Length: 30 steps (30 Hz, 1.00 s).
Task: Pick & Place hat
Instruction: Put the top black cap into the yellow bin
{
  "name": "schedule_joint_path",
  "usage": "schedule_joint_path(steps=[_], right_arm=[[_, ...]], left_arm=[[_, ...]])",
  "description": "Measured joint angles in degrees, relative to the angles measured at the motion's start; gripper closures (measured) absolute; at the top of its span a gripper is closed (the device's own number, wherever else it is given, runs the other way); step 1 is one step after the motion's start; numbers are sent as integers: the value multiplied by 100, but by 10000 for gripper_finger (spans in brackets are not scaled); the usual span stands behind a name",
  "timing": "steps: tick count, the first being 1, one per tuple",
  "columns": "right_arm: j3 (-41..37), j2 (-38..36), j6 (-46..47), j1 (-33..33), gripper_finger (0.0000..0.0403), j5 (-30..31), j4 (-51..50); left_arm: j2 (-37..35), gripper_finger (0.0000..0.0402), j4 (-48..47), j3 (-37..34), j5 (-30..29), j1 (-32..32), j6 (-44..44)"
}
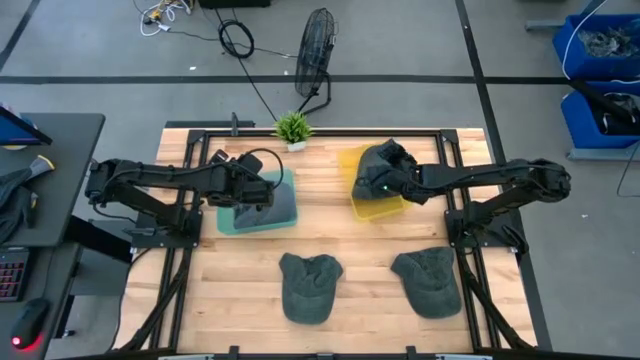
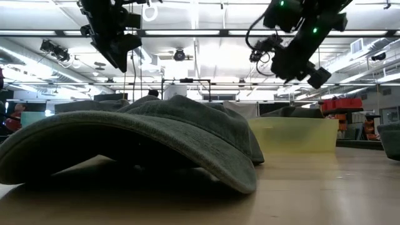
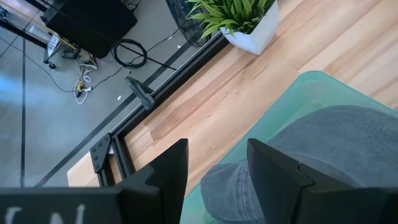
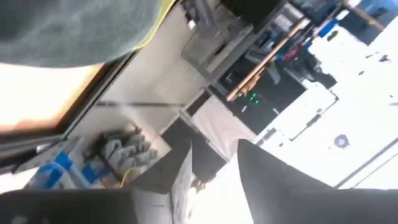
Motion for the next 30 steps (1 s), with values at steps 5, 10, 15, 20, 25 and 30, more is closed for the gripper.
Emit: schedule_joint_path(steps=[5,10,15,20,25,30], right_arm=[[305,-204,1297,458,277,-1275,-368],[1170,-254,4125,679,284,-3457,-1490],[1650,-254,6887,697,296,-4705,-1950],[1664,-235,7791,697,314,-5694,-2618],[1662,-217,8506,791,326,-6757,-3189],[1663,-207,9002,1126,323,-7214,-3238]], left_arm=[[2,232,-18,0,2,0,90],[2,232,-15,0,2,0,256],[1,232,-15,0,2,-18,247],[2,232,-15,0,2,-43,245],[2,232,-20,0,2,-42,278],[0,232,-17,0,2,-42,273]])
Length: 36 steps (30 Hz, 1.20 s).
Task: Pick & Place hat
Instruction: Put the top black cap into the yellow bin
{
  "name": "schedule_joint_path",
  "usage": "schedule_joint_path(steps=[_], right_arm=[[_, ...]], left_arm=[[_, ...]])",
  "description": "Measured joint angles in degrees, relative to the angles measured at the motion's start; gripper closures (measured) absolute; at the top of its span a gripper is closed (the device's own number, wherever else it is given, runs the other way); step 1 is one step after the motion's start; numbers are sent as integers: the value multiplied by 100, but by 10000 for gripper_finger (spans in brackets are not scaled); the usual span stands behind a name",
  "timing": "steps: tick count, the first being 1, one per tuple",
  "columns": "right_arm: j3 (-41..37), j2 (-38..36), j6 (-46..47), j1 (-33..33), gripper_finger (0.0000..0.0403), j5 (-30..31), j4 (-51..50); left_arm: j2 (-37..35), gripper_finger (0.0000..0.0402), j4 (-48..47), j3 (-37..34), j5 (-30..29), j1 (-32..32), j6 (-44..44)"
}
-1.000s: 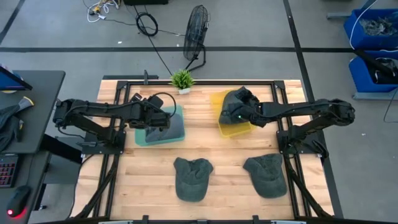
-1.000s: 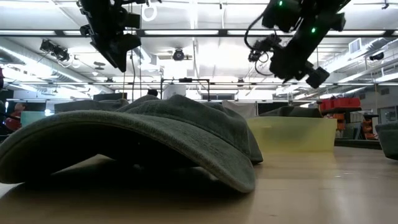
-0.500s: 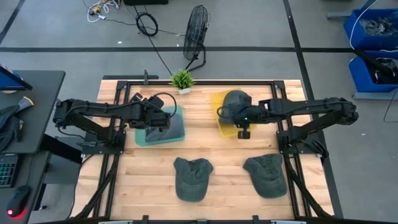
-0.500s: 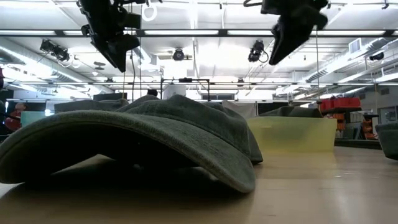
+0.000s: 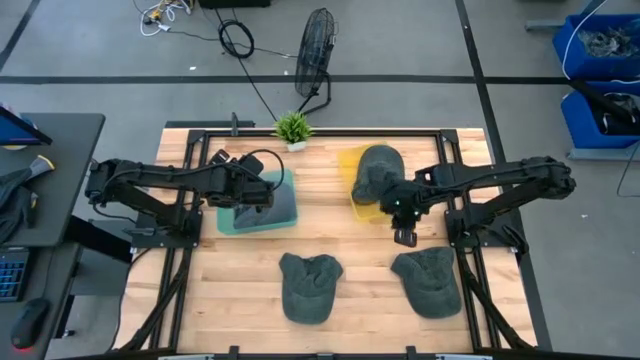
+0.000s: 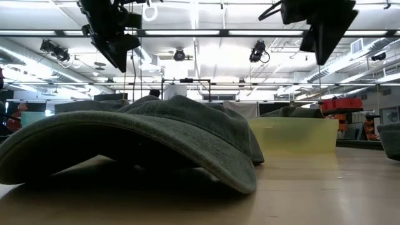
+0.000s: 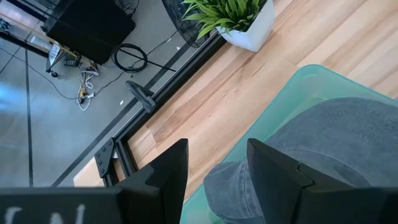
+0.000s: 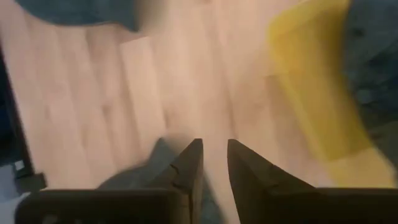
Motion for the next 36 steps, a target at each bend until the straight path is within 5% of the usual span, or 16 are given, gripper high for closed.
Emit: schedule_joint_path(steps=[9,17,26,36], right_arm=[[0,9,578,594,269,829,-28],[-53,7,735,318,229,3681,176],[-825,32,-2208,-1107,213,3398,2780],[-1342,548,-3083,-2863,211,2238,2975]], left_arm=[[1,232,16,0,-1,3,9],[-1,232,196,0,-105,9,439],[2,232,1408,0,-163,20,1832],[1,232,1531,0,-161,34,2103]])
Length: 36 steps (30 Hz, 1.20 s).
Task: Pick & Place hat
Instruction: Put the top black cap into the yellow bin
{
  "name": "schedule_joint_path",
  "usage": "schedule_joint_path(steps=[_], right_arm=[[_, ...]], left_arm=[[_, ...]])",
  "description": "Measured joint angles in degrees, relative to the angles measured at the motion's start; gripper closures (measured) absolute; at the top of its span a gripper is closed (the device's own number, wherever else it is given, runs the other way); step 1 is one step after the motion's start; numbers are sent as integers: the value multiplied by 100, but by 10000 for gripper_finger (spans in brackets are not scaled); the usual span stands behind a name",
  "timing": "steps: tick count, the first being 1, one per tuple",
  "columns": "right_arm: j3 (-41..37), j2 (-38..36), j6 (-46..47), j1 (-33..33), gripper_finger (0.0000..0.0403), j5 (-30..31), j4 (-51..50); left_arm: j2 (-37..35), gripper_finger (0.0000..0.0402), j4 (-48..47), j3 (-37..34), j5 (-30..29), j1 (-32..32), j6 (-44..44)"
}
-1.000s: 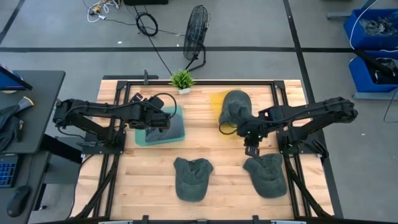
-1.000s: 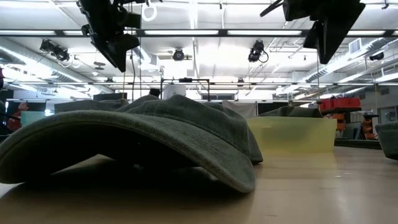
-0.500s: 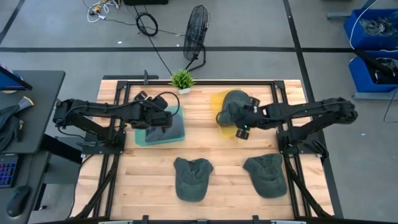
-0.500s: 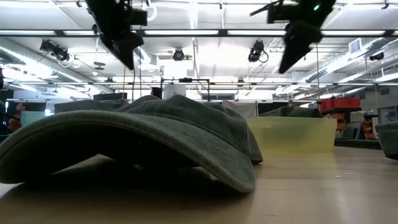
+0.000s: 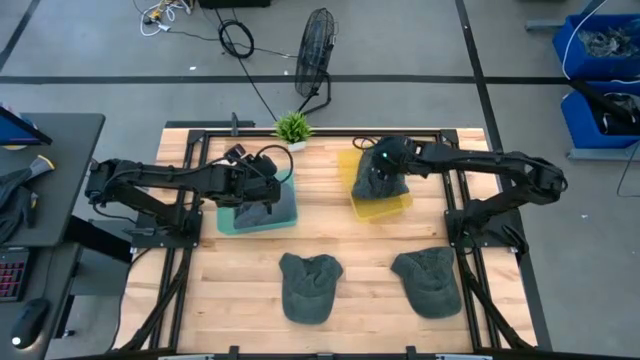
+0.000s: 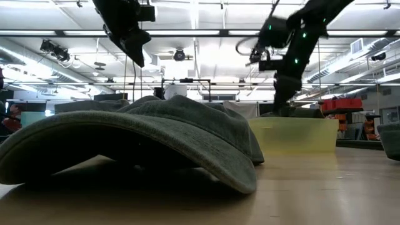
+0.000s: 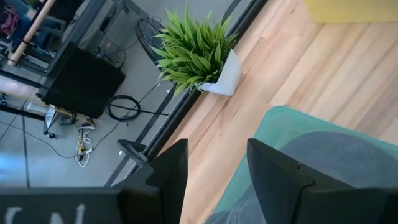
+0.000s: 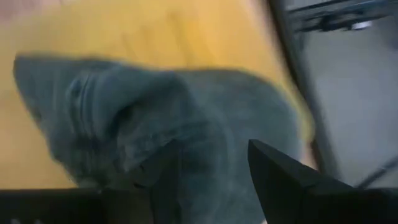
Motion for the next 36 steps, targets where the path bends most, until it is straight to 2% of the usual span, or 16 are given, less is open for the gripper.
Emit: schedule_joint_path(steps=[3,9,11,15,17,21,24,30,36], right_arm=[[-18,211,-288,-254,211,-537,38],[-14,675,-659,-433,220,-292,246],[-6,781,-824,-437,247,0,255],[20,771,-1121,-425,355,168,233],[123,725,-1130,-402,386,101,23],[459,696,-1428,-222,382,62,-585],[715,691,-2006,2,395,36,-845],[712,732,-3108,215,396,-196,-522],[486,937,-2964,87,396,-281,39]], left_arm=[[-1,232,-5,0,6,33,-71],[-1,232,-8,0,8,167,-92],[1,232,-9,0,8,217,-91],[1,232,-10,0,8,318,-97],[1,232,-10,0,7,357,-106],[1,232,-10,0,8,408,-106],[1,232,-11,0,8,425,-108],[-1,232,-12,0,8,425,-108],[0,232,-21,0,8,425,-106]])
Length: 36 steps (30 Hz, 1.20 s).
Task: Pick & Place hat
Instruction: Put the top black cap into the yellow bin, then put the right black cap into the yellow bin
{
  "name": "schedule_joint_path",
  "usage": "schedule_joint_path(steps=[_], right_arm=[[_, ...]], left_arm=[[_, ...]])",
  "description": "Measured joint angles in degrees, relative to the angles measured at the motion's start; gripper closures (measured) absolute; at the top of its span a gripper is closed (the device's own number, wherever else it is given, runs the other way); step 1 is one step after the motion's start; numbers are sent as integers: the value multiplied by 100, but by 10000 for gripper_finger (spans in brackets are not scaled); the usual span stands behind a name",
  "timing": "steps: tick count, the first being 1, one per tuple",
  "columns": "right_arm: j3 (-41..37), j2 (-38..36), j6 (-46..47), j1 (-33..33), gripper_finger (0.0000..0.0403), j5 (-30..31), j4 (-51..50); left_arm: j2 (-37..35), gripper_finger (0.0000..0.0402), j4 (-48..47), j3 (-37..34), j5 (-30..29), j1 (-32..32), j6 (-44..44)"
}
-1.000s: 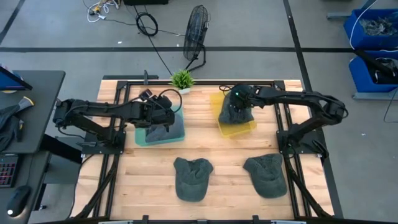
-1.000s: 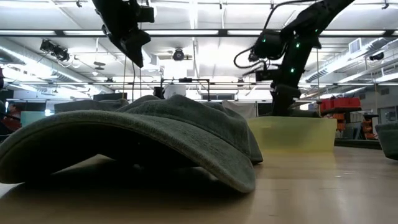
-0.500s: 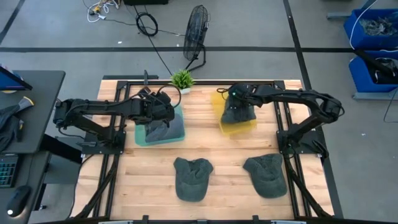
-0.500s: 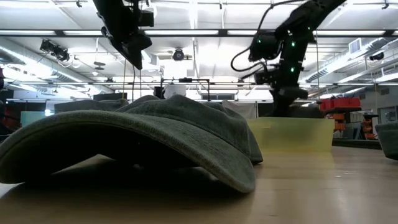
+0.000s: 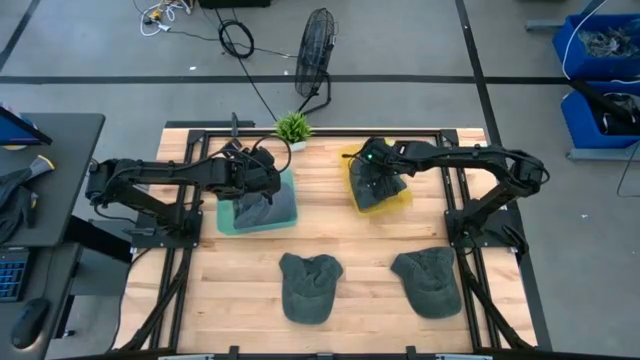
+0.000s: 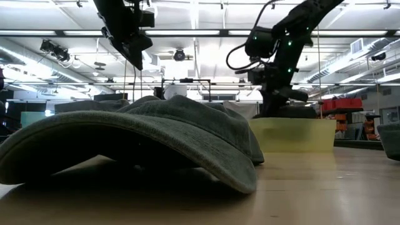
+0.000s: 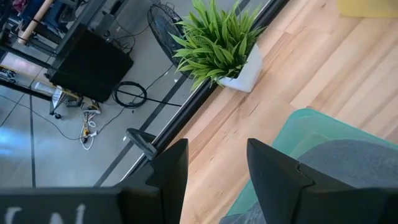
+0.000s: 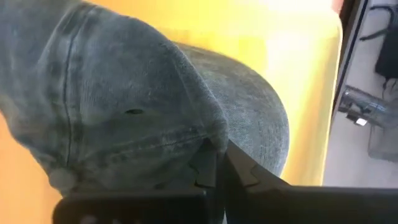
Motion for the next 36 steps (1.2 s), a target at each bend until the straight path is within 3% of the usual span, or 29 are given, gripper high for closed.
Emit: schedule_joint_path(steps=[7,15,20,24,30,36], right_arm=[[-13,108,256,-204,363,32,475],[-13,90,794,-117,315,254,343],[-13,87,1085,49,287,731,116],[42,33,1512,321,269,1038,-270],[627,33,3235,1037,267,638,-1809],[1229,28,4176,1899,282,140,-2821]], left_arm=[[0,232,-15,0,2,0,-2],[1,232,-16,0,2,0,-3],[0,232,-12,0,57,0,1],[1,232,-8,0,601,0,3],[-1,232,105,0,1872,-110,19],[-1,232,605,0,2446,-384,432]])
